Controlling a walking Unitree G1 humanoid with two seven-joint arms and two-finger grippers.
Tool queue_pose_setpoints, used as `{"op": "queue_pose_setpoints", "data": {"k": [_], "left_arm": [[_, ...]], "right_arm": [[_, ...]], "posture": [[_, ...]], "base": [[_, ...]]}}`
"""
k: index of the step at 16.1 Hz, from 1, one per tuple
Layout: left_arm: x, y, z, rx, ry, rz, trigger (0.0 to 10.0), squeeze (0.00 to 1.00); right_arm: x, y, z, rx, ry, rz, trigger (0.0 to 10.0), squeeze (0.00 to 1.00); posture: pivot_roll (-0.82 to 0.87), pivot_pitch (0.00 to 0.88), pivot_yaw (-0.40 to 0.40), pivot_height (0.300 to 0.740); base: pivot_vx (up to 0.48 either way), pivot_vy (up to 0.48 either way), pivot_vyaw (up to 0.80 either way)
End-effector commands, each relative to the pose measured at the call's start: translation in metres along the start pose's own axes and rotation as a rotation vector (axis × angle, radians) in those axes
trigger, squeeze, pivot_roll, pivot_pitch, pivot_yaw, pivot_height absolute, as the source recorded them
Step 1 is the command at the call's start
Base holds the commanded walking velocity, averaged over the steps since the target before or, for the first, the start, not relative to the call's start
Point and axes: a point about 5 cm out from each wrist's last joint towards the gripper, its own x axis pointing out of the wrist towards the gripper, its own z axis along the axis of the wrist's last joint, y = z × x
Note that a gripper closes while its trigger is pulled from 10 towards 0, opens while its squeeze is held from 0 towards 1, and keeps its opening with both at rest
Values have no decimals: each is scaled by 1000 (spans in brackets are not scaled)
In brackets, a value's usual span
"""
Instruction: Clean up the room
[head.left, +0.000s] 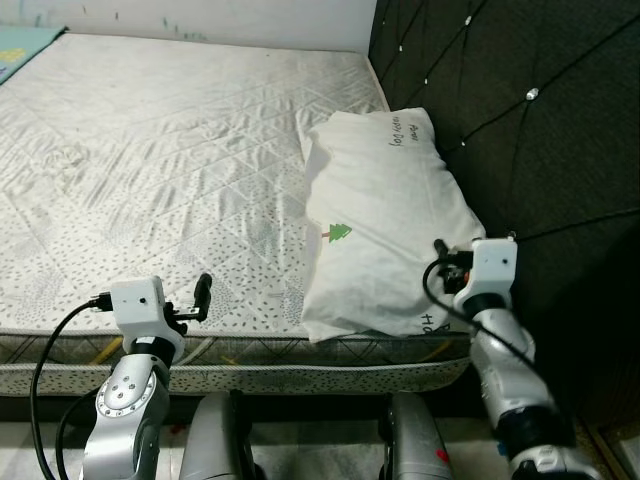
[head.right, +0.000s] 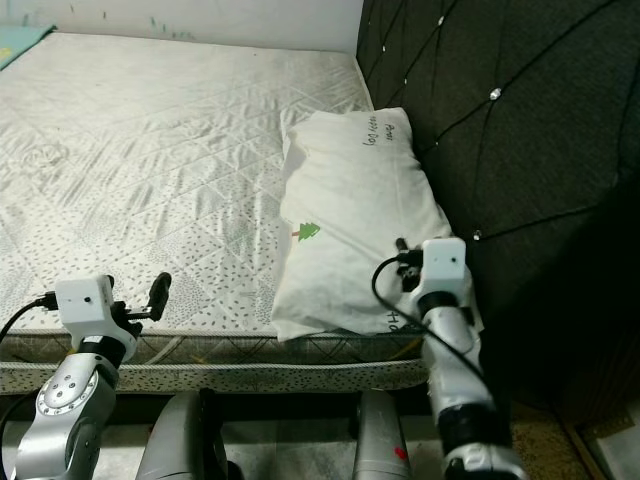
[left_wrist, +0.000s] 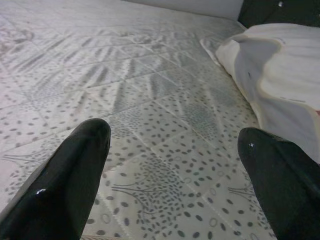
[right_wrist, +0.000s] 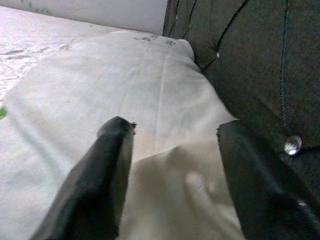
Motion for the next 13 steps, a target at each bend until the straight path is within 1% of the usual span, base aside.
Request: {"op": "queue_pose_setpoints", "data": {"k": [1, 7, 10, 11, 12, 13], "left_arm": [[-1, -3, -1, -2, 5, -14, 10000, 0], [-1, -3, -2, -7, 12, -21, 10000, 0], [0, -3, -2, -7, 10, -20, 10000, 0], [0, -4, -1, -7, 9, -19, 10000, 0], [1, -4, -1, -7, 8, -19, 10000, 0], [1, -4, -1, -7, 7, -18, 10000, 0]], "right_arm": [[-1, 2, 4, 11, -6, 3, 10000, 1000], [3, -1, 17, 37, -18, -2, 10000, 1000], [4, 0, 18, 47, -12, -10, 10000, 1000], [4, 2, 20, 76, -20, 6, 10000, 365], [5, 5, 23, 89, -32, 24, 10000, 0], [6, 6, 25, 87, -35, 29, 10000, 0]], "posture": [[-19, 24, -11, 577], [-23, 25, -9, 577], [-23, 26, -14, 577], [-22, 26, -14, 581], [-22, 28, -14, 589], [-22, 29, -15, 593]], "base": [[0, 0, 0], [0, 0, 0], [0, 0, 0], [0, 0, -413], [0, 0, -406], [0, 0, 0]]}}
